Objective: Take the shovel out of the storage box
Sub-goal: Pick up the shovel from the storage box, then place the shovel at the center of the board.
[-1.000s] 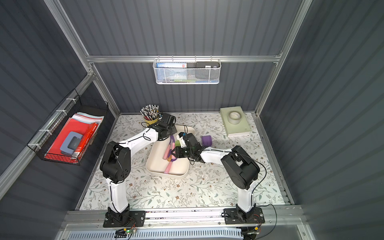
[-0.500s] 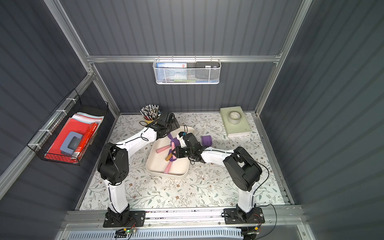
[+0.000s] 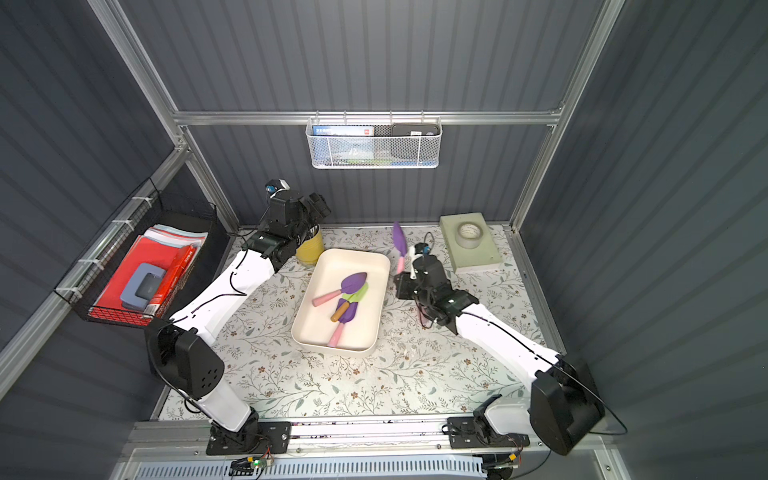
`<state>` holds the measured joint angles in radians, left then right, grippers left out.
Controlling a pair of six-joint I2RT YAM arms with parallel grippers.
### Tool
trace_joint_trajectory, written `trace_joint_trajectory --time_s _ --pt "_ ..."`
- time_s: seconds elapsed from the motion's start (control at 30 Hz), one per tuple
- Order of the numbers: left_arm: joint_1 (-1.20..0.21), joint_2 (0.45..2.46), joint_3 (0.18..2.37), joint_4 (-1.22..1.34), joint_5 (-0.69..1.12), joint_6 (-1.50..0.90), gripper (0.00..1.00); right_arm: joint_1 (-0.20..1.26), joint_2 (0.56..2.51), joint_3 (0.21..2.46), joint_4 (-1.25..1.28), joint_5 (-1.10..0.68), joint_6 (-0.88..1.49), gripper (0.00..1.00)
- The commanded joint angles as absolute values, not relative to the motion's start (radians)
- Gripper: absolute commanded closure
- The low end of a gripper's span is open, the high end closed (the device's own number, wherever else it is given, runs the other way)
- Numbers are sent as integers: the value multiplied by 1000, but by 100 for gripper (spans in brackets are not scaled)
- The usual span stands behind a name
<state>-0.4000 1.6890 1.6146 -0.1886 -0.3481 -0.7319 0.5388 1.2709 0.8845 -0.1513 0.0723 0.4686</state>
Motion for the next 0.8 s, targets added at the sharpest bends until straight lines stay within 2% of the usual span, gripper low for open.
trace_joint_trajectory --time_s 0.0,0.2,0.4,0.77 --pt "-405 1686 1566 -199 -324 -706 11 481 1189 813 -344 253 483 75" --pt "-405 1691 1490 -152 -292 -719 11 463 1209 772 -506 346 529 77" --pt "-405 1706 1459 -146 -271 -735 11 448 1330 686 -427 336 510 76" --pt "-406 1738 1414 -127 -238 -718 13 414 1545 757 -349 342 460 77"
